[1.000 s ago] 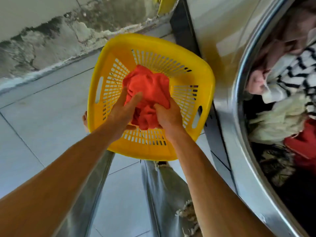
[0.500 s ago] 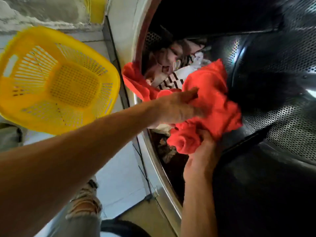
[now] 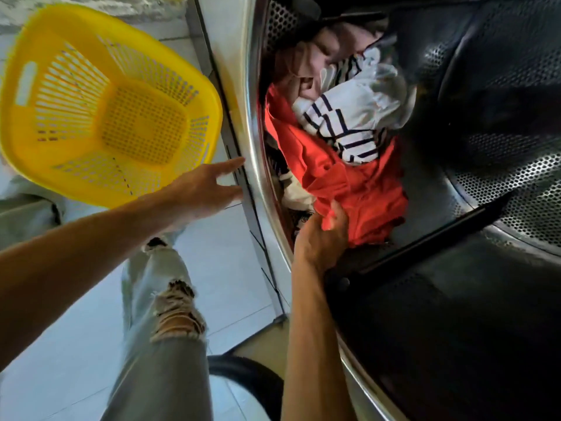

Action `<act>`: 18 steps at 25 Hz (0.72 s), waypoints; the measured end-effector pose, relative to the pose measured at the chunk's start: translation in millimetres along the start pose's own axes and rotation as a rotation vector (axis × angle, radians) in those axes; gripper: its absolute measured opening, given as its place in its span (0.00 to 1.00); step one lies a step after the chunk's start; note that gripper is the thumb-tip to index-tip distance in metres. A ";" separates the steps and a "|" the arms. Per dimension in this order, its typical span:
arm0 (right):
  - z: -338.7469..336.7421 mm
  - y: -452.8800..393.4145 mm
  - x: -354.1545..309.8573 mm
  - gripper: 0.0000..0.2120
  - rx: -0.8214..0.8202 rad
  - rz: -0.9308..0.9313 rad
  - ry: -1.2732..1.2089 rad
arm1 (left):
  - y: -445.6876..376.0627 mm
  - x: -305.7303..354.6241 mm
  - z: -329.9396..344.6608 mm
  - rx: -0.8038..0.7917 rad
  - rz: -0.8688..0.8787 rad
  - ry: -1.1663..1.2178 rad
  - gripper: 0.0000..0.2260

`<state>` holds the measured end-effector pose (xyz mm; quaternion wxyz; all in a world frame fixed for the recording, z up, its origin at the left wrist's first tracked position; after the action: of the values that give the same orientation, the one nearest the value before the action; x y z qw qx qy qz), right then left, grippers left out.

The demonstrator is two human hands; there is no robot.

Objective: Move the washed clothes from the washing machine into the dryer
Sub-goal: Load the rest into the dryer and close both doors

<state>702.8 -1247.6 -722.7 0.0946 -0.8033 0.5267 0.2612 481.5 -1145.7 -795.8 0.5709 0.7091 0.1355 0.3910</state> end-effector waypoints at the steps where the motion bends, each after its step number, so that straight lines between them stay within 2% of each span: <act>1: 17.8 13.4 -0.2 0.24 -0.042 -0.036 -0.027 | 0.8 -12.1 -8.7 0.039 -0.008 -0.018 0.29; 4: 86.6 75.2 -35.6 0.24 -0.340 -0.103 -0.019 | 10.4 -31.6 -30.2 0.120 -0.012 -0.069 0.28; 6: 124.7 108.6 -58.5 0.28 -0.523 -0.109 0.027 | 14.5 -46.9 -53.9 0.243 -0.014 -0.258 0.26; 8: 163.5 129.6 -58.1 0.32 -0.744 -0.100 0.121 | 18.6 -57.7 -86.3 0.402 0.028 -0.491 0.26; 11: 208.8 153.7 -37.2 0.37 -1.044 -0.092 0.325 | 19.0 -87.4 -146.7 0.539 -0.050 -0.532 0.29; 13: 223.9 153.4 -25.9 0.38 -1.097 -0.105 0.453 | 21.8 -101.6 -189.4 0.579 -0.173 -0.440 0.31; 16: 237.6 141.7 -38.5 0.33 -1.000 -0.197 0.585 | 11.9 -129.1 -234.9 0.462 -0.340 -0.122 0.31; 18: 246.1 141.7 -71.1 0.29 -0.933 -0.320 0.557 | 2.7 -148.5 -258.4 0.391 -0.357 0.022 0.32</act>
<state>475.1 -1146.4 -876.4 -0.3747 -0.8684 0.2323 0.2270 199.9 -1059.6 -841.8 0.4814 0.7666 0.3377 0.2580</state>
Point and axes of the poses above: each hand's wrist, its own y-axis away from the middle knuckle, its own z-axis out of the palm, x = y × z, the point moved 9 cm from there along -y, towards the middle knuckle, and after that the axes turned 10 degrees about -z, right-handed, at the moved point
